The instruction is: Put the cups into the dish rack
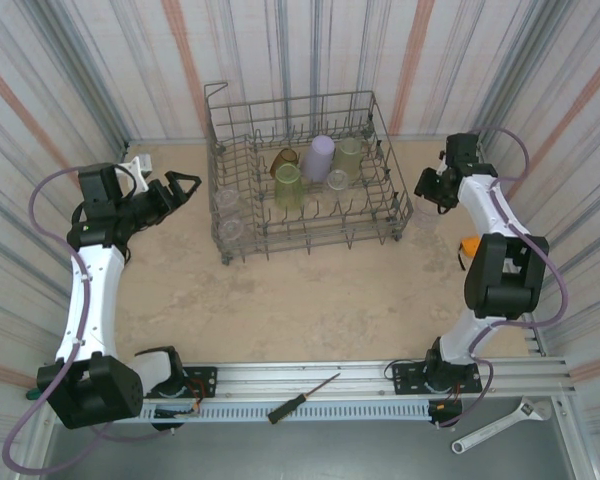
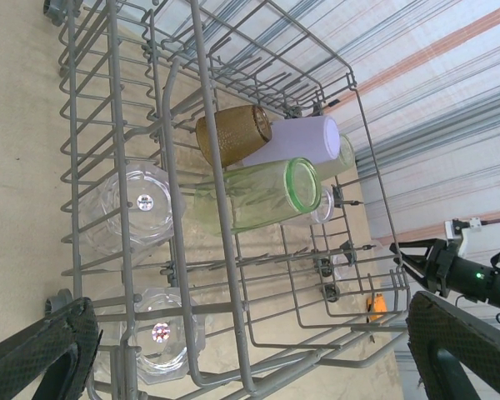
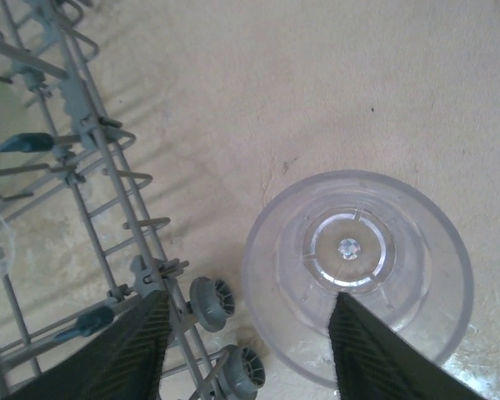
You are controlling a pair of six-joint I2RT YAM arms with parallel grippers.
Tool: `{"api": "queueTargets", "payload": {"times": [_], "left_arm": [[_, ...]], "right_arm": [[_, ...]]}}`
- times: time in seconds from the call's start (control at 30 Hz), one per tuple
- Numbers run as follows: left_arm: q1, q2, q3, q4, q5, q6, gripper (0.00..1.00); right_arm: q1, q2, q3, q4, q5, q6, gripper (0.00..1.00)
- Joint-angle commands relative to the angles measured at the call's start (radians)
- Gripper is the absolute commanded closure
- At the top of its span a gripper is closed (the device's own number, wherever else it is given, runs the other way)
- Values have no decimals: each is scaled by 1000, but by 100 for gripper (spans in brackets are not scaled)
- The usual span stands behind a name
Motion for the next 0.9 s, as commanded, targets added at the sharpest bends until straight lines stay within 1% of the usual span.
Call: {"api": "queueTargets", "payload": {"times": [0.0, 0.27, 0.43, 0.47, 0.53, 0.6, 0.77, 0.87], "left_arm": [[8, -19, 13, -19, -9, 22, 1], [8, -30, 14, -51, -20, 37, 1], [8, -35, 18, -55, -18, 33, 1], [8, -35, 18, -54, -17, 32, 1], [8, -36, 13, -54, -16, 29, 1], [8, -40, 7, -53, -17, 27, 1], [8, -49, -6, -48, -23, 23, 1], [8, -47, -3, -52, -23, 25, 1]], "right_arm": [[-4, 44, 39, -5, 4, 25, 49], [14, 134, 98, -15, 16, 25, 49], [24, 172, 128, -21, 44, 29, 53], [26, 176, 130, -21, 49, 29, 55], [27, 184, 134, -24, 52, 30, 66], [26, 190, 139, -28, 57, 30, 74], [25, 208, 146, -39, 75, 20, 75], [27, 211, 144, -42, 78, 16, 81]]}}
